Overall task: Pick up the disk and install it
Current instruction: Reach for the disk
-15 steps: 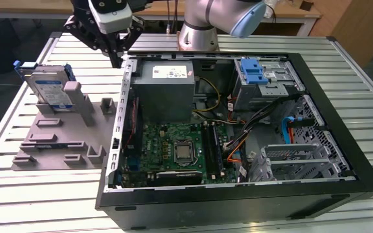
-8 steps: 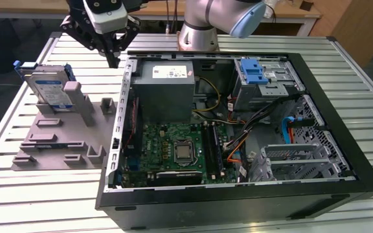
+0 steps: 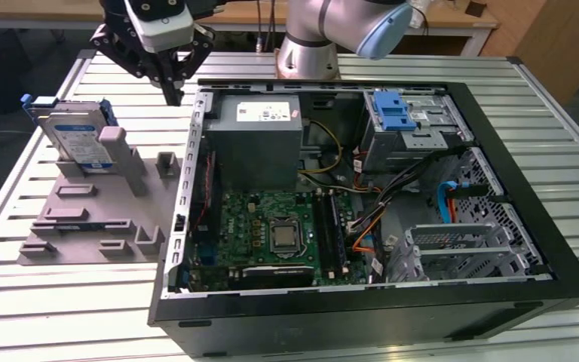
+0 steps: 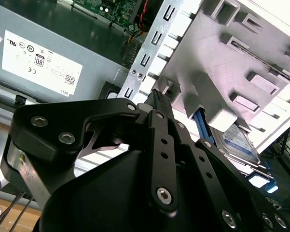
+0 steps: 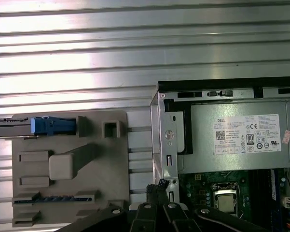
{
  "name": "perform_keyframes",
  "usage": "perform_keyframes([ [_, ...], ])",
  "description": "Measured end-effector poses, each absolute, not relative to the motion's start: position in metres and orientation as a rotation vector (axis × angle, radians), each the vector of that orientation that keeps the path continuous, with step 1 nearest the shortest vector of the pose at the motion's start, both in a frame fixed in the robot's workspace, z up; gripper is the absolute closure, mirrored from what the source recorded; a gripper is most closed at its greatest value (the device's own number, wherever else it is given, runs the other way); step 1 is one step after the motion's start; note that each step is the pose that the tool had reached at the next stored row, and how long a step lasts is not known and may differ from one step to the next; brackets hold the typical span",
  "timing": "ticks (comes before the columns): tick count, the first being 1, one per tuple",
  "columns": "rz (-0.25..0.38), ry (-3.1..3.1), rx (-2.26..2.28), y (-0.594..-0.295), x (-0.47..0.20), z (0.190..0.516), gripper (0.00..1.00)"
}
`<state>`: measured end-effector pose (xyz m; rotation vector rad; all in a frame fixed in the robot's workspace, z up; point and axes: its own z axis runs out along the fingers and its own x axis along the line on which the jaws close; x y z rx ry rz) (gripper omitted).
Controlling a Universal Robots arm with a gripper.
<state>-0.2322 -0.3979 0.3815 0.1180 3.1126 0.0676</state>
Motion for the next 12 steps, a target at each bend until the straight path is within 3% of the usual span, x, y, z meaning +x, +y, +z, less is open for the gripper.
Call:
perform_keyframes([
  [12, 0.068, 3.113, 0.118, -0.3979, -0.2401, 0.3813, 0.89],
])
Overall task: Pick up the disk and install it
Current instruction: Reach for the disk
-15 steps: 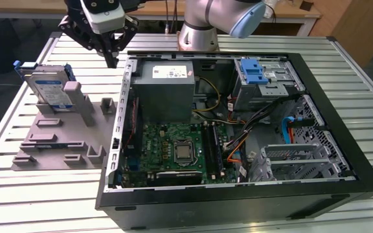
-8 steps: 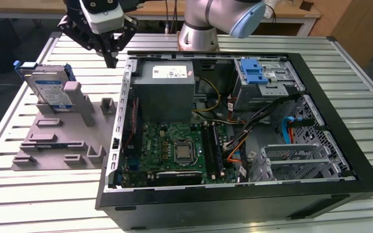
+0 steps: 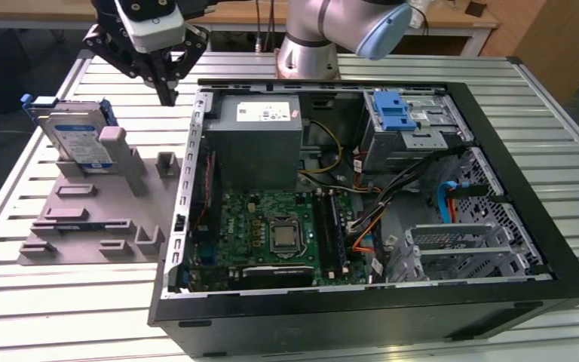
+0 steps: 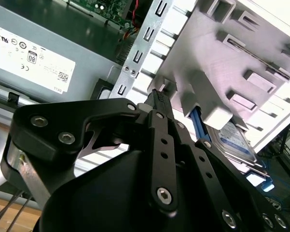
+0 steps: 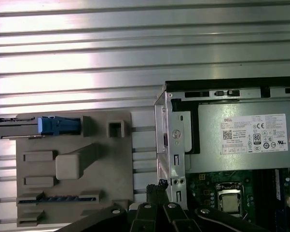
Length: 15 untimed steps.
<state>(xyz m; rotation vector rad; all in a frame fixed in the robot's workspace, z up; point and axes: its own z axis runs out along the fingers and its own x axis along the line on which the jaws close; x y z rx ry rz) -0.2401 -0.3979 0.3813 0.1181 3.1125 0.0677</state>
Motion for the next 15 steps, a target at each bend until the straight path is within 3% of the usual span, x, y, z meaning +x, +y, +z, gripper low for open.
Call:
perform_keyframes([
  [15, 0.068, 3.113, 0.118, -0.398, -0.254, 0.381, 0.89],
])
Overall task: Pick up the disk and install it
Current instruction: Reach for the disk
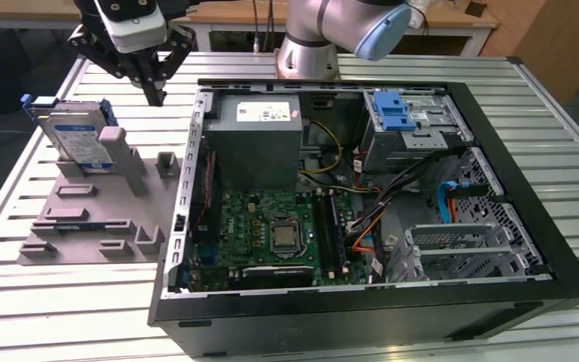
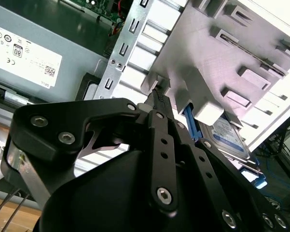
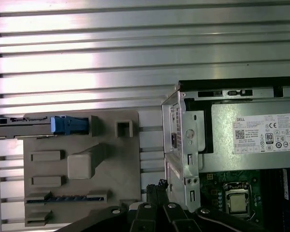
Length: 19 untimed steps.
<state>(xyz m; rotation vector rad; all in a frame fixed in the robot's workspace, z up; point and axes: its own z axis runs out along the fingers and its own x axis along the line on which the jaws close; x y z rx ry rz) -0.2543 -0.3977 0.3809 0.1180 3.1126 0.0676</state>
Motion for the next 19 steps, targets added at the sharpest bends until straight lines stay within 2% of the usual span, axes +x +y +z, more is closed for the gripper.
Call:
perform_keyframes([
  [19, 0.068, 3.113, 0.118, -0.397, -0.273, 0.38, 0.89],
])
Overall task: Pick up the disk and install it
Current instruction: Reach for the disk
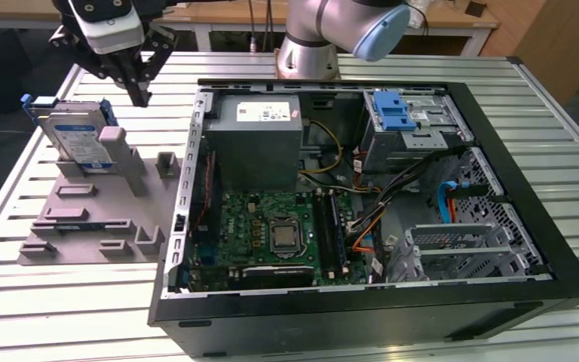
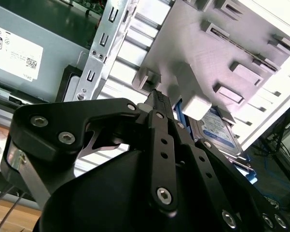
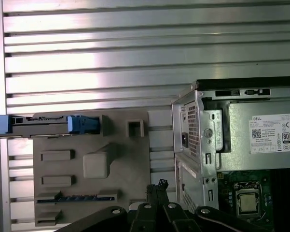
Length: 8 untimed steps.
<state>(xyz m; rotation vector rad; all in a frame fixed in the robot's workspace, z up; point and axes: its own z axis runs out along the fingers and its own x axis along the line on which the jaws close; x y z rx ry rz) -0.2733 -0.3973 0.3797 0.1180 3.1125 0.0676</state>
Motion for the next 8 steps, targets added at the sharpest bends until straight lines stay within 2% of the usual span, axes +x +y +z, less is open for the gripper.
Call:
perform_keyframes([
  [8, 0.068, 3.113, 0.118, -0.3971, -0.2801, 0.3791, 0.89],
])
